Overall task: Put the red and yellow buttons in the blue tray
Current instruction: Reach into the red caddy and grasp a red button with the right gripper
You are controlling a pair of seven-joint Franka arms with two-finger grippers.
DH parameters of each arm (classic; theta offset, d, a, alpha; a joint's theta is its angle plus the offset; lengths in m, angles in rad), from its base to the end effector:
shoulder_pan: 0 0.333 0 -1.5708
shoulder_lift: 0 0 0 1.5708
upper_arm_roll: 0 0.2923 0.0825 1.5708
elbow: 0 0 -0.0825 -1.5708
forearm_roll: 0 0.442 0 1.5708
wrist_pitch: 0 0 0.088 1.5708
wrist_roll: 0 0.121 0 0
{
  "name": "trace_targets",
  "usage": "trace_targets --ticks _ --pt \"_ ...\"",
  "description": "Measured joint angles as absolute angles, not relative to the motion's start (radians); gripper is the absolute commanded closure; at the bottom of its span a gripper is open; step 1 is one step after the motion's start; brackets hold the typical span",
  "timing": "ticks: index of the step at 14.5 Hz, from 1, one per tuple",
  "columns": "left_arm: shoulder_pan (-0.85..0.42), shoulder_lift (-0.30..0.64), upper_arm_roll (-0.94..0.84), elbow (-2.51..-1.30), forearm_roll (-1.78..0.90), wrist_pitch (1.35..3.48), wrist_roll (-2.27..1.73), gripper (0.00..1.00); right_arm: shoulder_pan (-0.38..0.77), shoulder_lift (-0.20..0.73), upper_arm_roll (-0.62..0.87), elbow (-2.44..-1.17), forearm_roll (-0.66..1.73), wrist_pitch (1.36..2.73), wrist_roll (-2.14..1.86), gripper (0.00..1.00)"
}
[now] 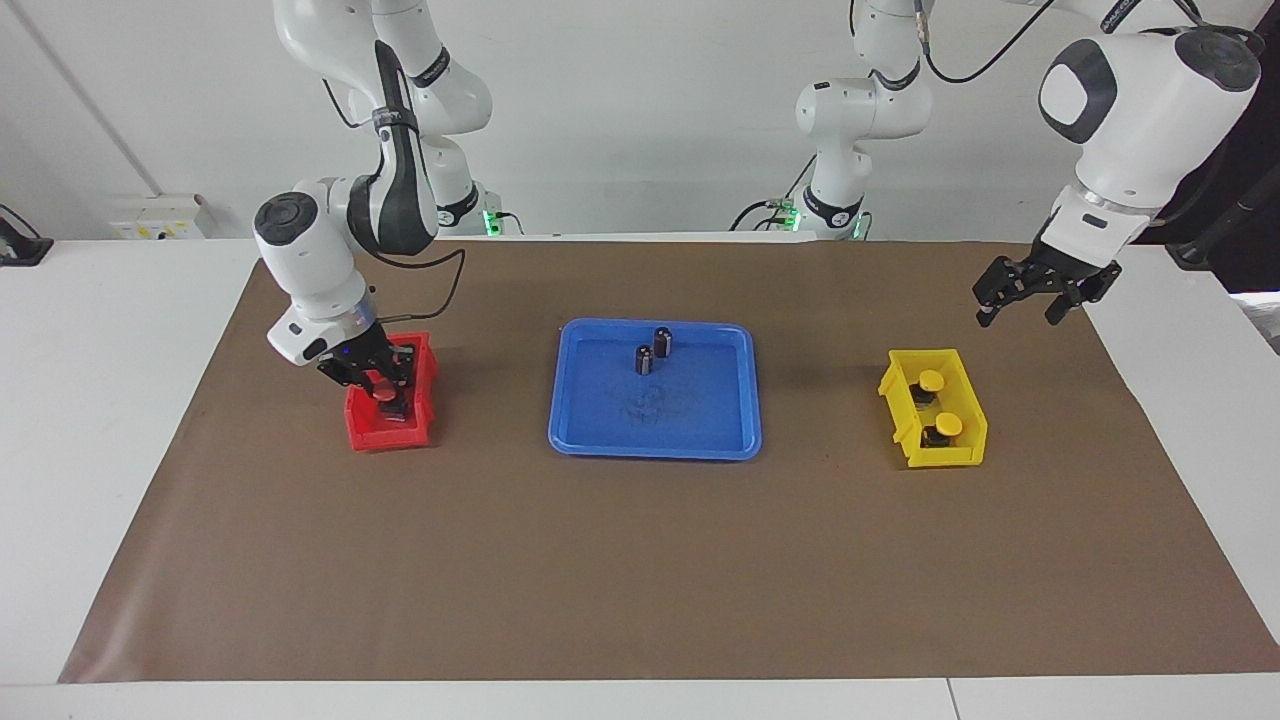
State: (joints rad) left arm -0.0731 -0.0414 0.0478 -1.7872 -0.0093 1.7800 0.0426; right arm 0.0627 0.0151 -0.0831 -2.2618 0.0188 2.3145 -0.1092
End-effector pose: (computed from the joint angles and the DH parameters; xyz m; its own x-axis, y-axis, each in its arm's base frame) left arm 0.6118 -0.0161 0.5148 0.9972 -0.0659 0.0346 -0.0662 -0.9978 0.0097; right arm 0.5691 -0.0111 0.2824 0.9963 0.0761 0.0388 0.0765 -0.9970 -0.0089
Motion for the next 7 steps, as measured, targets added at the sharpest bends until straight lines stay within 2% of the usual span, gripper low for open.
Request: trace_targets --ticks 4,7 --pt "-0.074 -0.044 0.045 -1.787 -0.009 1.769 0.043 0.00 0.074 0.029 -0.082 -2.070 0.019 2.074 -0.110 0.75" --pt "-0.074 -0.044 0.046 -1.788 -0.009 1.769 0.043 0.00 0.167 0.079 -0.079 -1.876 0.024 1.941 -0.003 0.75"
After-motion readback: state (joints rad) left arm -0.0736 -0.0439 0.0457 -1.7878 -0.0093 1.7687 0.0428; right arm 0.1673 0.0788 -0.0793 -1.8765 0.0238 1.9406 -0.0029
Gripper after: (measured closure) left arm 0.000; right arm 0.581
